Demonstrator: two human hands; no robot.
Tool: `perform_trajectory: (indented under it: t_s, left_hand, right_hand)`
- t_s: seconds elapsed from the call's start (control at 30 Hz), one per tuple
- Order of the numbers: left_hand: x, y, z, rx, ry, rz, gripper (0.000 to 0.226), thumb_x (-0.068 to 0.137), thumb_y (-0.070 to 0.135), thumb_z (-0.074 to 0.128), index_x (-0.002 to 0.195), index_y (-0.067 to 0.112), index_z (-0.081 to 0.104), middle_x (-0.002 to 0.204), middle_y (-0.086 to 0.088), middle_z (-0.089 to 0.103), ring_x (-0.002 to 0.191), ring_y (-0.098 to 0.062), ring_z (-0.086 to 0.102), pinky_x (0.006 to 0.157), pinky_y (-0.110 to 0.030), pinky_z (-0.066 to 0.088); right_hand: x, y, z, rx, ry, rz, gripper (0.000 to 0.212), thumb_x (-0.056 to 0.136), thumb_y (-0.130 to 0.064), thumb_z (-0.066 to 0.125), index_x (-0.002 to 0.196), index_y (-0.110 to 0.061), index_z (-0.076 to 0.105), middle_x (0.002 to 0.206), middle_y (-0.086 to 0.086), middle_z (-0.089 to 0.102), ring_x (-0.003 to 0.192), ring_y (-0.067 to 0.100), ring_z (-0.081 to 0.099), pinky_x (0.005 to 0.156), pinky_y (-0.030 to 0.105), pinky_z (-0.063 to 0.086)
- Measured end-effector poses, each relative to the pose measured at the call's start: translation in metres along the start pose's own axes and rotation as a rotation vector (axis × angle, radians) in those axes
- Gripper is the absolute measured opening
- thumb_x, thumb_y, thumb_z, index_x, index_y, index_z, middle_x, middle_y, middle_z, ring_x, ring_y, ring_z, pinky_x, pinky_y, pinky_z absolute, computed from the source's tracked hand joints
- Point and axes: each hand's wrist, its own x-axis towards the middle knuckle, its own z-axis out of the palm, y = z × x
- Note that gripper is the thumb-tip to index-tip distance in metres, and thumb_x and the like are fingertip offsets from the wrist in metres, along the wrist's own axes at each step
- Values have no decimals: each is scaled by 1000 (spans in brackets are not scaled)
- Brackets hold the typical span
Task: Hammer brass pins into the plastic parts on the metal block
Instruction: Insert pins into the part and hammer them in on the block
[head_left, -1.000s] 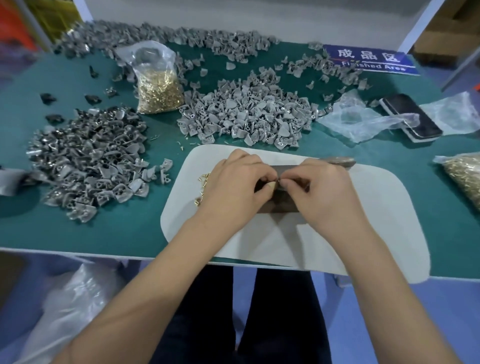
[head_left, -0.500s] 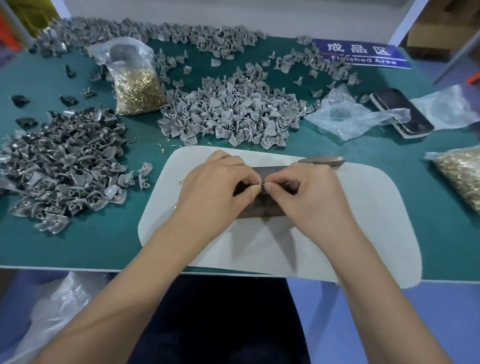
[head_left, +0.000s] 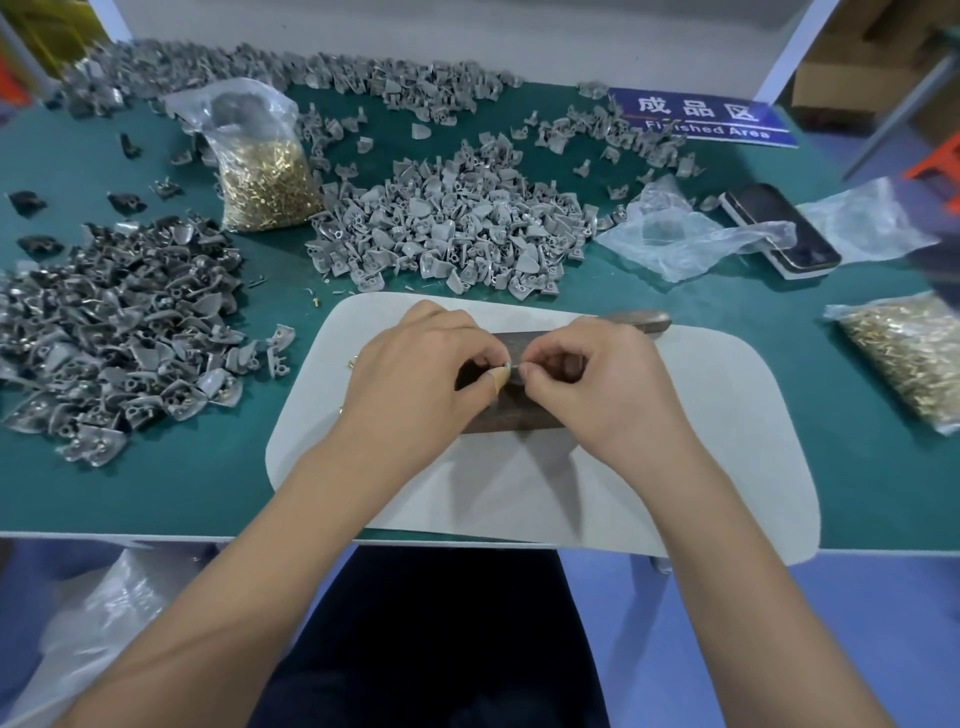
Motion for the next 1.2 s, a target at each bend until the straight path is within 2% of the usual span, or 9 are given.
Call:
perform_trajectory:
  t_s: [0.13,0.43,0.7,0.8,0.87,0.93,1.0,1.1,1.2]
  left_hand:
    - [0,-2,1,8,2,15,3,86,36,73,86,33,72,87,14,65,95,-13,51,73,-37,47]
    - [-2,-6,7,-52,12,24,7,87,29,72,94,31,72,92,14,63,96,-15,51,75,-40,49]
    - [-11,-3,17,-199,66,-52,5,89,27,72,93,26,69,90,15,58,98,-12,48,85,-36,44]
    - [-14,1,16,-147,89,-88,4,89,32,70,92,31,67,91,16,58,99,-9,47,74,-33,42]
    - [-14,3,14,-48,97,-100,4,89,35,68,92,33,65,91,15,58,99,-10,49,67,-31,39]
    - [-13,5,13,-7,92,-93,3,90,36,67,91,33,65,91,15,58,99,-12,50,66,-32,41]
    - [-13,7,13,-5,90,-86,3,91,36,67,91,34,66,90,15,57,98,-12,51,65,-33,43]
    - [-14,6,14,-25,109,-105,3,91,38,68,90,36,69,89,17,58,96,-7,50,60,-28,34]
    - [-15,4,15,-64,122,-153,4,89,42,71,87,39,70,86,19,59,92,0,47,60,-16,27]
  right_hand:
    - [-3,-4,-1,79,-13,42,10,81,-9,78,73,-17,78,59,-11,55,59,7,47,59,21,34]
    - [5,-8,-7,0,-82,43,13,80,-15,75,68,-19,75,52,-12,50,56,7,46,55,15,30]
    - [-1,-8,2,-14,7,18,10,79,-14,75,71,-19,75,60,-7,55,61,9,48,60,26,37]
    - [-6,-8,0,-12,17,-50,11,82,-9,78,81,-20,80,67,-11,60,67,5,54,66,15,38]
    - [-13,-3,-5,92,114,-49,10,86,-11,79,92,-19,82,80,-13,68,78,3,62,74,14,43]
    - [-21,9,-14,131,338,15,10,93,-16,73,98,-20,80,90,-9,71,87,11,64,79,26,49]
    - [-28,28,-23,-85,459,185,17,98,-27,64,110,-24,75,99,-3,67,95,17,60,81,34,47]
    - [-36,53,-26,-368,201,444,37,96,-38,65,127,-17,63,113,9,57,109,32,54,85,41,46]
    - [-38,61,-29,-322,104,408,16,99,-24,62,108,-11,63,103,6,50,95,34,54,75,40,40]
